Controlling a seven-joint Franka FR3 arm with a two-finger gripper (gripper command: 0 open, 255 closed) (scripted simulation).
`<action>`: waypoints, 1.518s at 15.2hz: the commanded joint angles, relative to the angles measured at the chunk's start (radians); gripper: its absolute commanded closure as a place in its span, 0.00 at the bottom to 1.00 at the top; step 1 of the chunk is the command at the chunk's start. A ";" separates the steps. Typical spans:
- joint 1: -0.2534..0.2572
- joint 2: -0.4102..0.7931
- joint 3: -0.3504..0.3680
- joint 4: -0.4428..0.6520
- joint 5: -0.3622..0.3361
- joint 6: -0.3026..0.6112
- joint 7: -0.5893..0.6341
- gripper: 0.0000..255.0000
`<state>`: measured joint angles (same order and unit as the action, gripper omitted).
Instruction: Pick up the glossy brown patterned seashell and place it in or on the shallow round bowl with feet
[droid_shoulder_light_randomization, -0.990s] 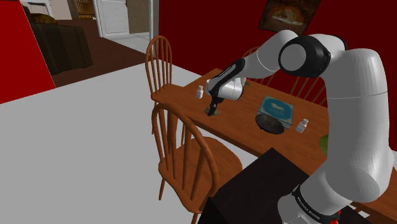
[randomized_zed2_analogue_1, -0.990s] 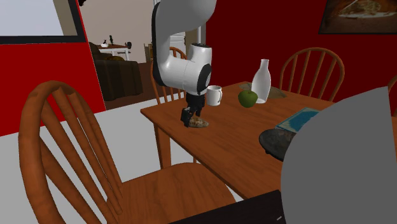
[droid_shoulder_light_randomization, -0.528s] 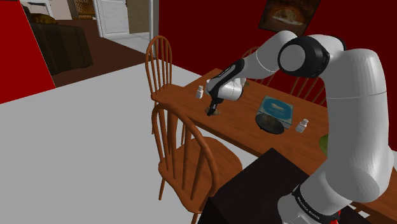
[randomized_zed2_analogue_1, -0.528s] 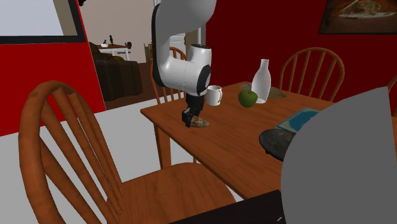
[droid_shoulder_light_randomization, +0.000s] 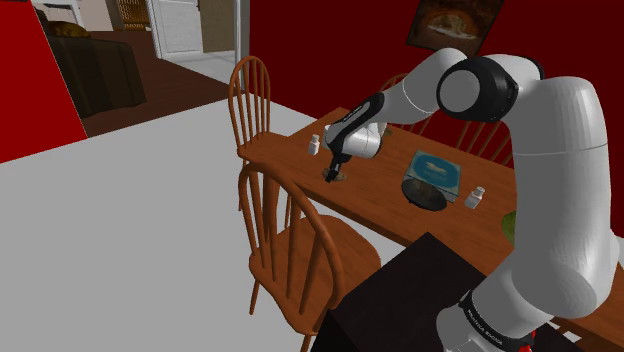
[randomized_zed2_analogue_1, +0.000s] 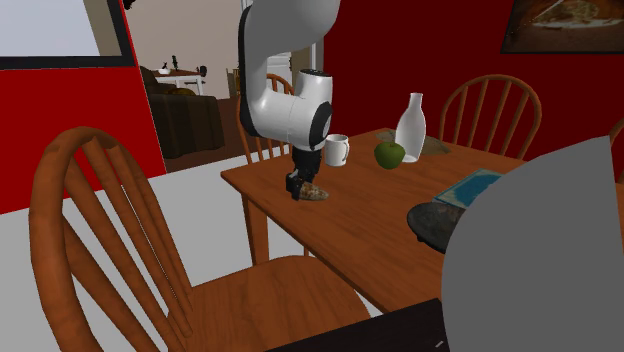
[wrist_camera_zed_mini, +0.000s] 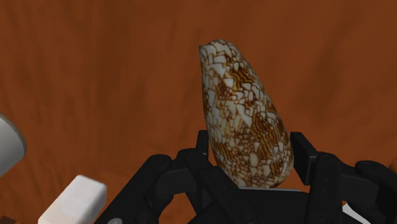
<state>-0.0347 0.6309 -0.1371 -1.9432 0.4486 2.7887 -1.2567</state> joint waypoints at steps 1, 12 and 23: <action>0.000 0.000 0.000 0.000 0.000 0.000 0.000 1.00; 0.042 -0.119 -0.056 -0.025 -0.054 -0.096 0.052 1.00; 0.075 -0.225 -0.103 -0.023 -0.117 -0.202 0.108 1.00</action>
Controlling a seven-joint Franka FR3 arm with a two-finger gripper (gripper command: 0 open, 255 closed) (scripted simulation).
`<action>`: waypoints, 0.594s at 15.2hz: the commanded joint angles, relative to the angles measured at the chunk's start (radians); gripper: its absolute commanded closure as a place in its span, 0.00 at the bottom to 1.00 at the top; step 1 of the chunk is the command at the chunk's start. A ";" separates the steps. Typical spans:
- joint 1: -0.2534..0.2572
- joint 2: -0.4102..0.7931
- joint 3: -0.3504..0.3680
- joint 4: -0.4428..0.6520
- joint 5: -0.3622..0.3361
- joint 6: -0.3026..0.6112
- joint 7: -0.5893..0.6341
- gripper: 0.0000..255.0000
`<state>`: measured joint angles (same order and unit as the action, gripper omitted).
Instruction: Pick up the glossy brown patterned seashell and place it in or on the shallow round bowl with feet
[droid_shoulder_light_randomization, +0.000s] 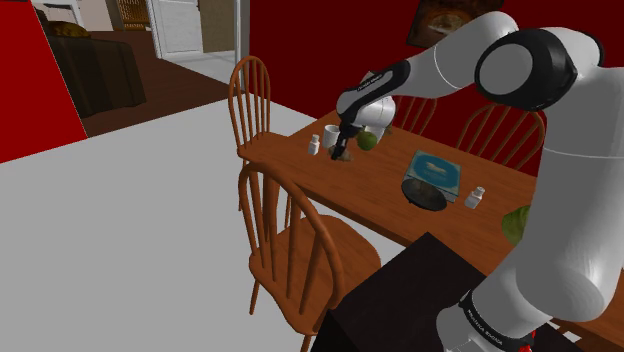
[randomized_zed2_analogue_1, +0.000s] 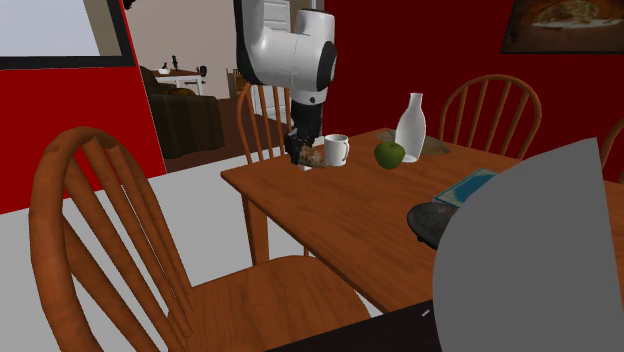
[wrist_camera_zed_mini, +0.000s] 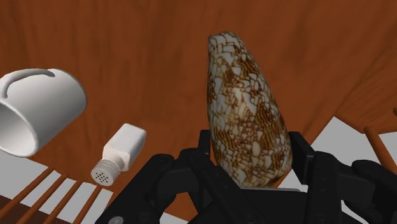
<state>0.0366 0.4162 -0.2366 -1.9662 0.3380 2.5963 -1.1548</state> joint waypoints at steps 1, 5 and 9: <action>0.005 -0.016 -0.006 0.001 -0.010 -0.017 0.010 1.00; -0.043 -0.098 -0.016 -0.123 0.011 0.018 -0.082 1.00; -0.096 -0.171 -0.030 -0.228 0.033 0.041 -0.180 1.00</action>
<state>-0.0497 0.2695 -0.2619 -2.1653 0.3699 2.6343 -1.3143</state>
